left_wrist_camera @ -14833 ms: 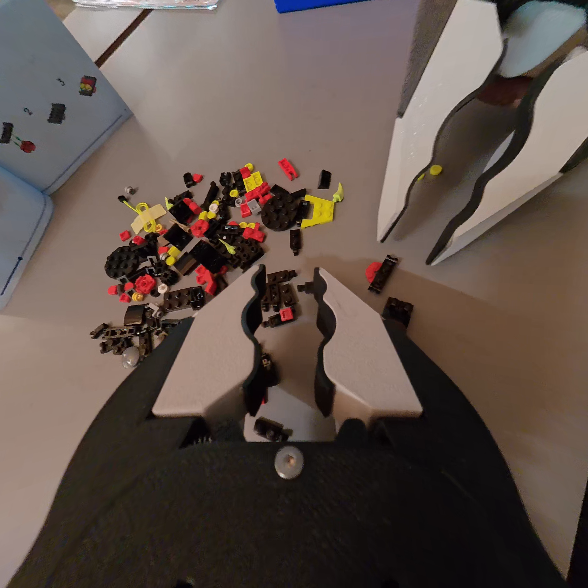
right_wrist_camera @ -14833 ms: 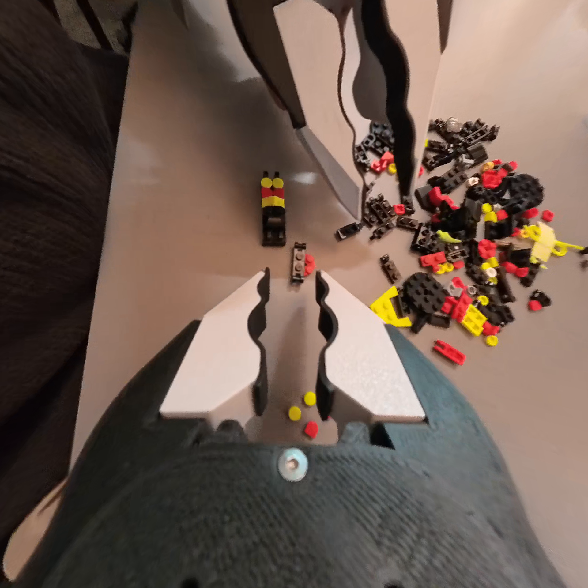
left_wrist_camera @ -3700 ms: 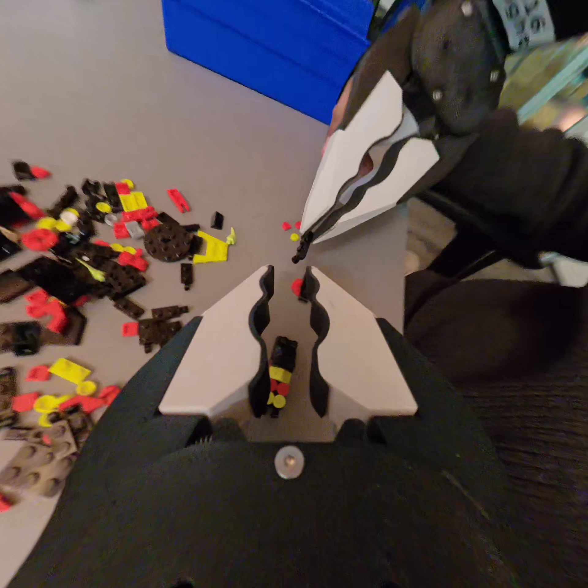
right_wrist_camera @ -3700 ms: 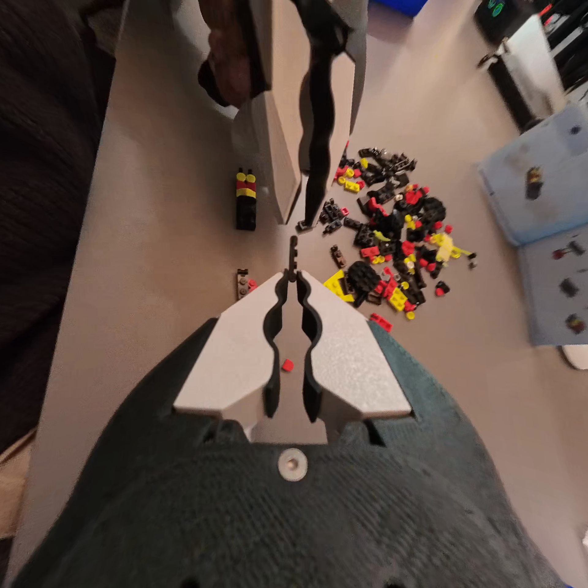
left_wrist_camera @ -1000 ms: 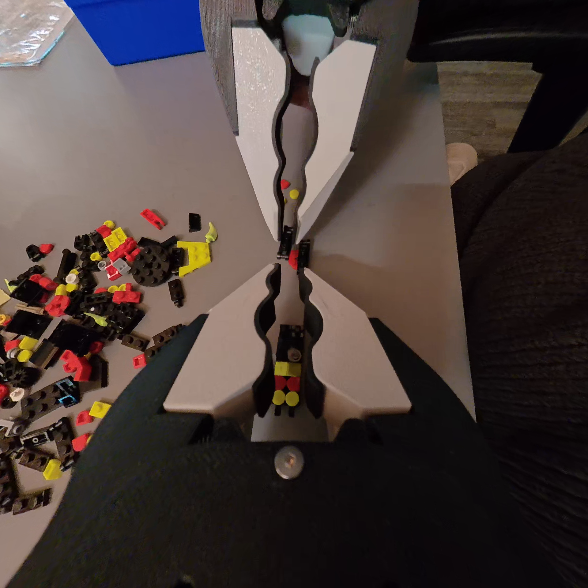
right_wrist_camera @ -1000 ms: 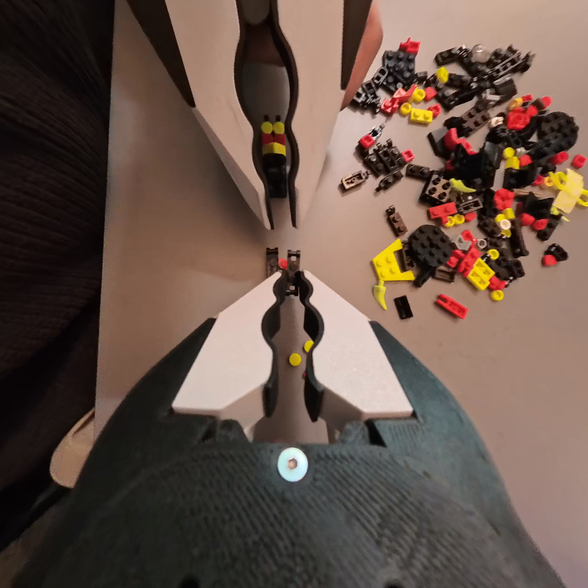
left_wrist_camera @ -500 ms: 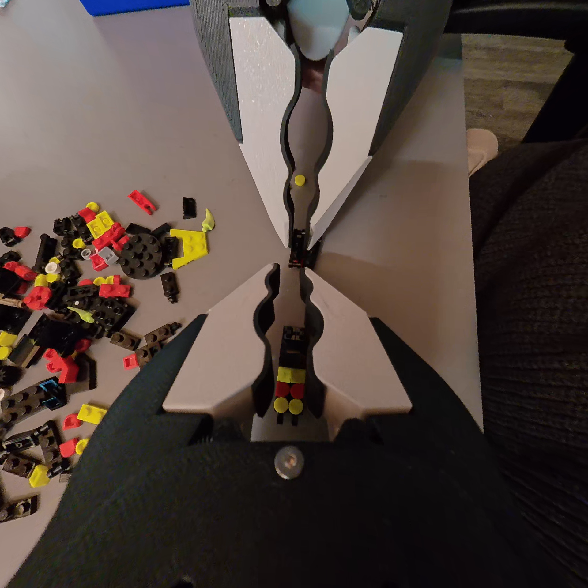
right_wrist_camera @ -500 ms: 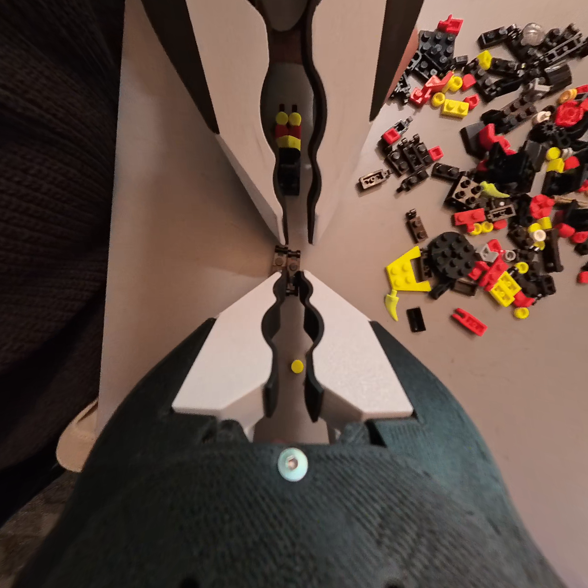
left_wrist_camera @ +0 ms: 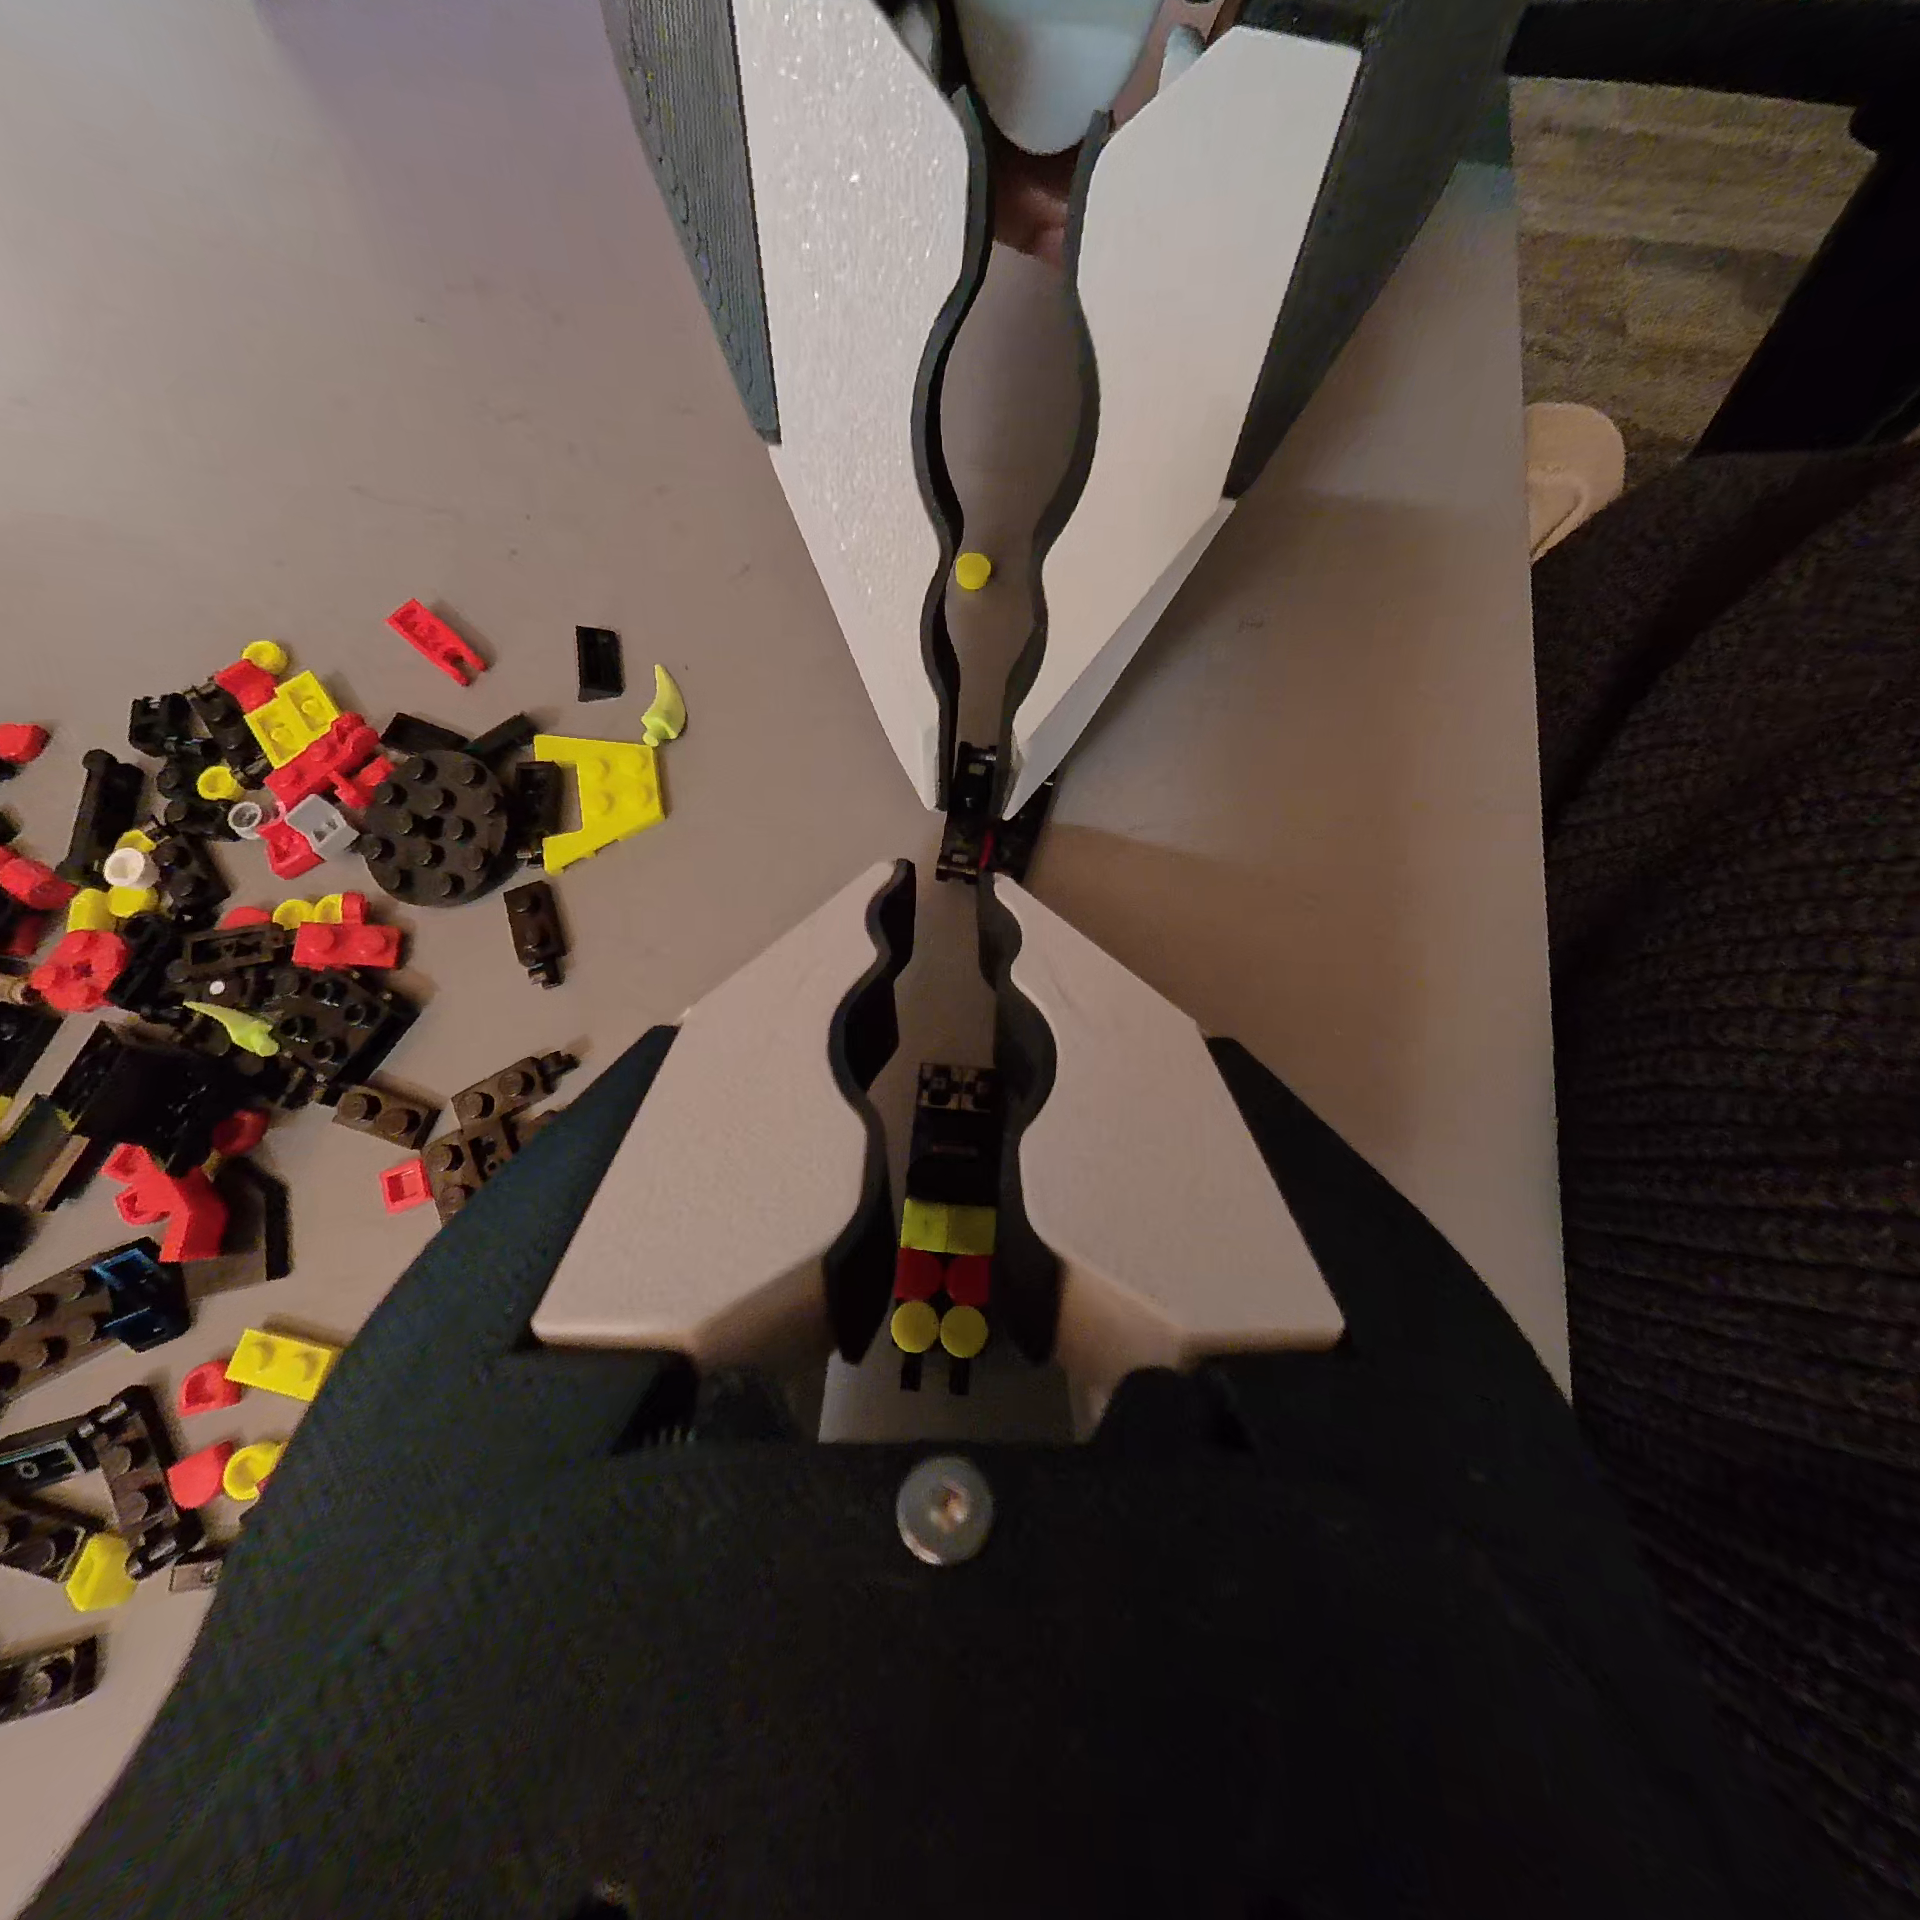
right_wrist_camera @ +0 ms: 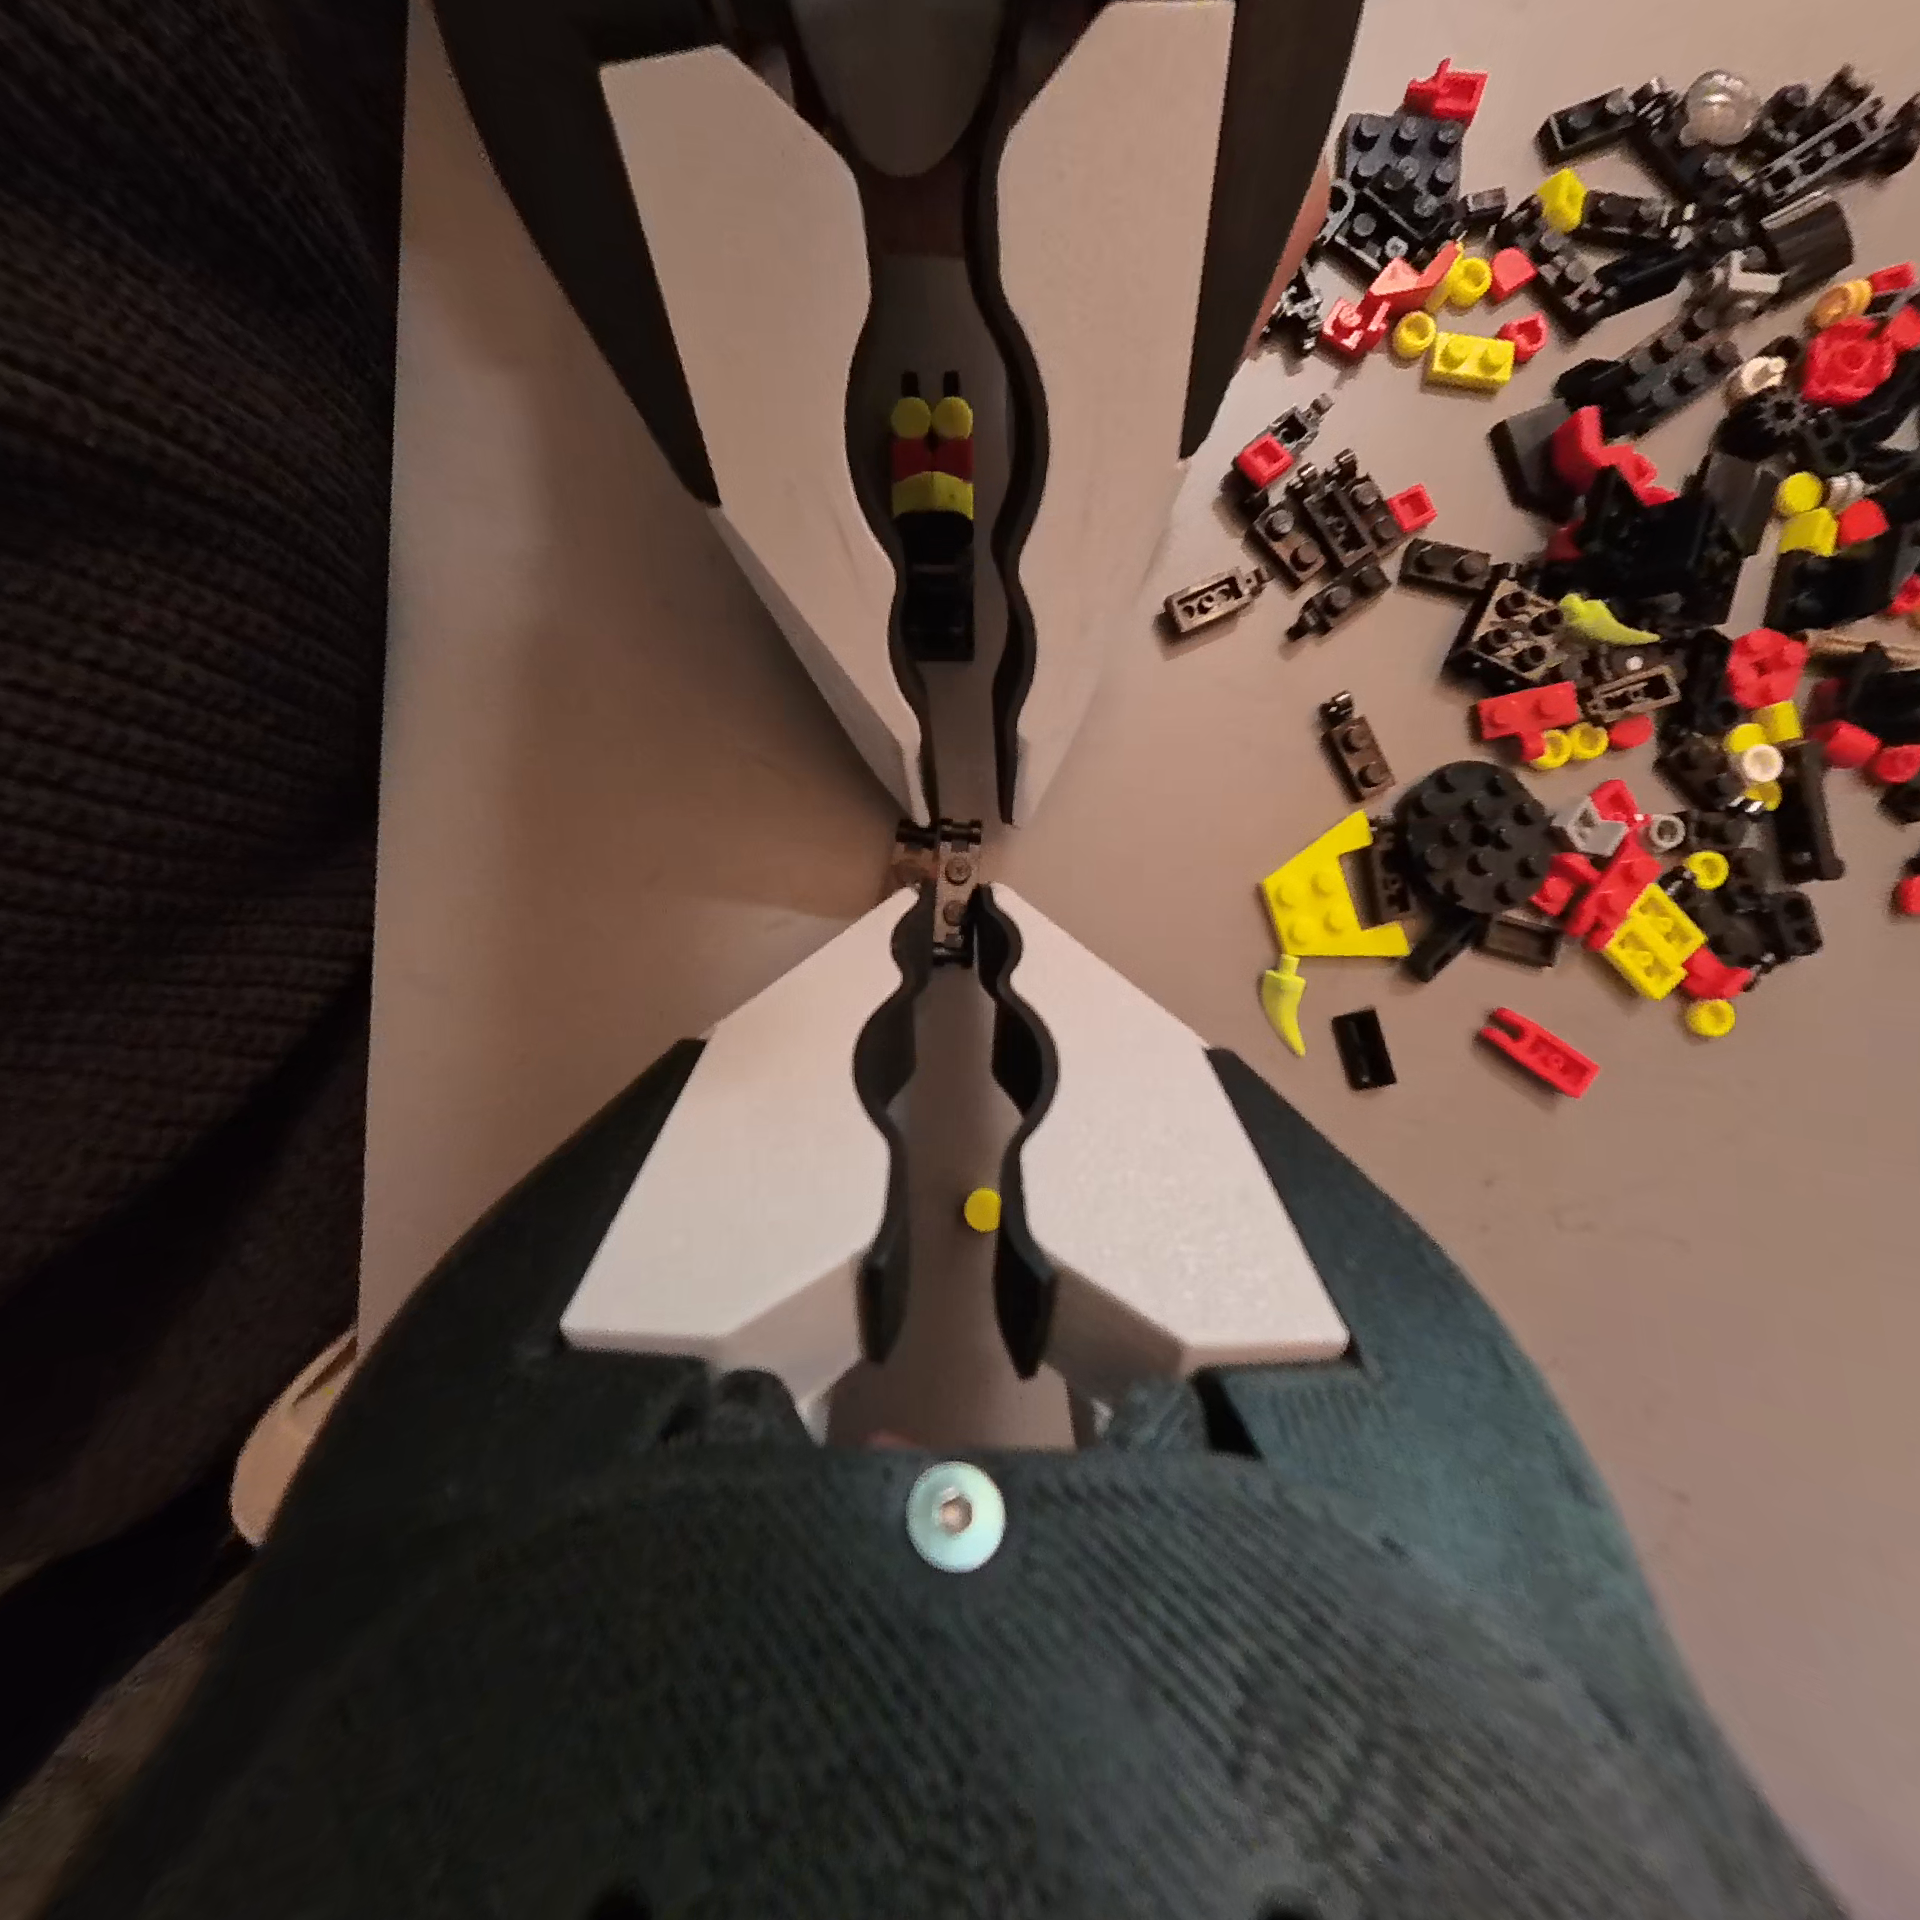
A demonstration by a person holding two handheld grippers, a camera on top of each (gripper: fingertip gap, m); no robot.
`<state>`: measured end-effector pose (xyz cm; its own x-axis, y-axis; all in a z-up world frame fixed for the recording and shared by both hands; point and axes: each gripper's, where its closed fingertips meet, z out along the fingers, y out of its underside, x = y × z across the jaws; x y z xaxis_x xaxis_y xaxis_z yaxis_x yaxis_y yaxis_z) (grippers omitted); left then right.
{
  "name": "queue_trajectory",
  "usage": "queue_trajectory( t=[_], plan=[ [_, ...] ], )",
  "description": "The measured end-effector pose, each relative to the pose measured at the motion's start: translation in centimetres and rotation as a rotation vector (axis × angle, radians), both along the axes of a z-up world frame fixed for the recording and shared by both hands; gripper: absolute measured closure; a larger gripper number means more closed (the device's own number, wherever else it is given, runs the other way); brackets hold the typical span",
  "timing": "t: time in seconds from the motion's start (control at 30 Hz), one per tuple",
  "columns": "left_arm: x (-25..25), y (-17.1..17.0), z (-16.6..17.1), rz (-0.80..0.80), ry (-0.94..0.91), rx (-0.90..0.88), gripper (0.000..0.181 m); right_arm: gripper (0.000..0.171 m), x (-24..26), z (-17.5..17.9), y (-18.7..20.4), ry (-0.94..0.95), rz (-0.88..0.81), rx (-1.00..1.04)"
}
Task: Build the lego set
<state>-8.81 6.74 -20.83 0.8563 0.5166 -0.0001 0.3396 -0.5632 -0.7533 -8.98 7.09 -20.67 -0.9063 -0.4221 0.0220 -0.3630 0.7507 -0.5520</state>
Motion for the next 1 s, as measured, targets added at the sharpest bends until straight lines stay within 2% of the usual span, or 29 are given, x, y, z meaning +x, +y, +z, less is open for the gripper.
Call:
queue_trajectory(
  t=[0.47,0.67,0.87,1.0],
  plan=[
    [-0.2,0.5,0.9,-0.065,0.016,-0.023,0.175,0.165,-0.2,0.4,0.0,0.002,-0.028,-0.017],
    [-1.7,0.9,1.2,-0.137,0.03,-0.053,0.176,0.153,-1.2,1.3,0.7,-0.017,-0.118,-0.073],
    [-1.6,0.2,1.0,-0.155,0.01,-0.015,0.175,0.153,-2.3,2.2,1.5,-0.025,-0.25,-0.141],
    [-1.2,-0.5,0.9,-0.146,0.01,-0.006,0.176,0.153,-1.9,1.1,1.3,-0.045,-0.262,-0.119]
  ],
)
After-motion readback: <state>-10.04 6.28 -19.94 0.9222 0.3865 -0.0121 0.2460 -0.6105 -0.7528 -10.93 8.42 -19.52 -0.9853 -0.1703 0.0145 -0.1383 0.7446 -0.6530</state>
